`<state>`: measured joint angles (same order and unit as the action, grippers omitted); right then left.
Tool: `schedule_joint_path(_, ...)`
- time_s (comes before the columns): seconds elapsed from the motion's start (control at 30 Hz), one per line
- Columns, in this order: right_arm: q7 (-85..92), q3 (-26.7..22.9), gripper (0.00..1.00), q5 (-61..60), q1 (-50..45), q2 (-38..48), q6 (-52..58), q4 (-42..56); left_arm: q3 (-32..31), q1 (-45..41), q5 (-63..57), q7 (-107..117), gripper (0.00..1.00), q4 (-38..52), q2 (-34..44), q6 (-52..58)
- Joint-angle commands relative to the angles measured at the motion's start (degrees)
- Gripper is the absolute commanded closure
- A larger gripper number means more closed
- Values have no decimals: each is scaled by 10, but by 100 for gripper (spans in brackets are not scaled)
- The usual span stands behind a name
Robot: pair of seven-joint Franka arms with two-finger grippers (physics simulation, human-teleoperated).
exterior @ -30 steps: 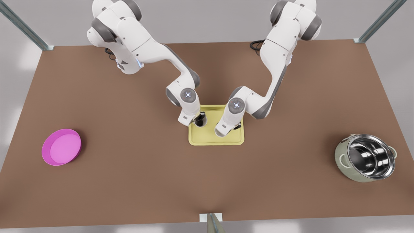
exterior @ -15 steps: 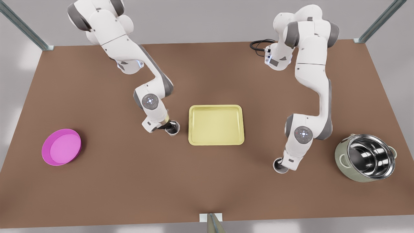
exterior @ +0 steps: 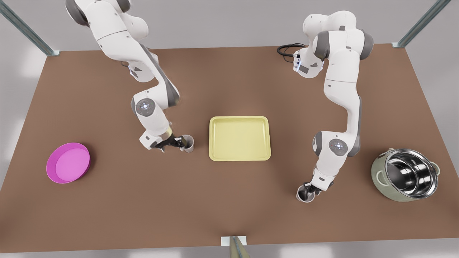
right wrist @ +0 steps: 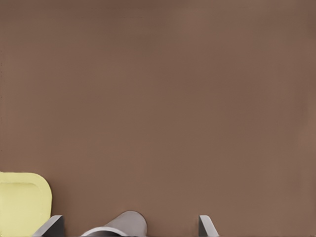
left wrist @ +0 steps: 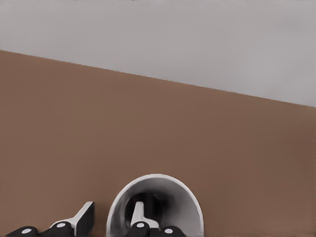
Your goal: Use the left arm to pick up the white IKEA cup from the tray and place it on the middle-left position; use the right arm to pick up the white IKEA cup from the tray and place it on the middle-right position
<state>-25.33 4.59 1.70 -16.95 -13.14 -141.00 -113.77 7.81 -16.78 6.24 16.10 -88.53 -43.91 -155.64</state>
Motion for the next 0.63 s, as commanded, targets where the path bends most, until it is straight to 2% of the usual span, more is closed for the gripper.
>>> schedule_joint_path(0.0, 176, -1, 0, -1, 53, 22, 171, 97, 0, 0, 4, -115, 0, 0, 1, -18)
schedule_joint_path(0.07, 215, -6, 0, 2, 96, 24, 324, 222, 0, -2, 3, -115, 0, 0, 1, -18)
schedule_joint_path(0.1, 254, 2, 0, 1, 118, 56, 405, 242, 0, -4, 0, -121, 0, 0, 1, -11)
schedule_joint_path(0.13, 271, 1, 0, 0, 141, 82, 411, 207, 3, -5, -1, -160, 0, -3, 22, 54)
schedule_joint_path(0.17, 276, 1, 0, -1, 146, 94, 399, 185, 6, -5, -2, -200, 0, -6, 64, 149)
schedule_joint_path(0.2, 278, 0, 0, -2, 148, 94, 405, 184, 6, -5, -39, -208, 0, -1, 145, 328)
schedule_joint_path(0.27, 345, 0, 0, -21, 160, 92, 403, 183, 2, -4, -9, -126, 0, 23, 272, 611)
schedule_joint_path(0.3, 344, 1, 0, -36, 161, 91, 404, 184, 3, -4, -11, -128, 0, -94, 372, 570)
schedule_joint_path(0.33, 342, 2, 0, -36, 161, 91, 405, 185, 3, -4, -13, -129, 0, -106, 382, 539)
schedule_joint_path(0.4, 342, 2, 0, -36, 161, 88, 402, 188, 3, 1, -8, -129, 0, -37, 328, 546)
schedule_joint_path(0.6, 343, 2, 0, -35, 161, 87, 399, 188, 3, 2, -7, -130, 0, -36, 327, 543)
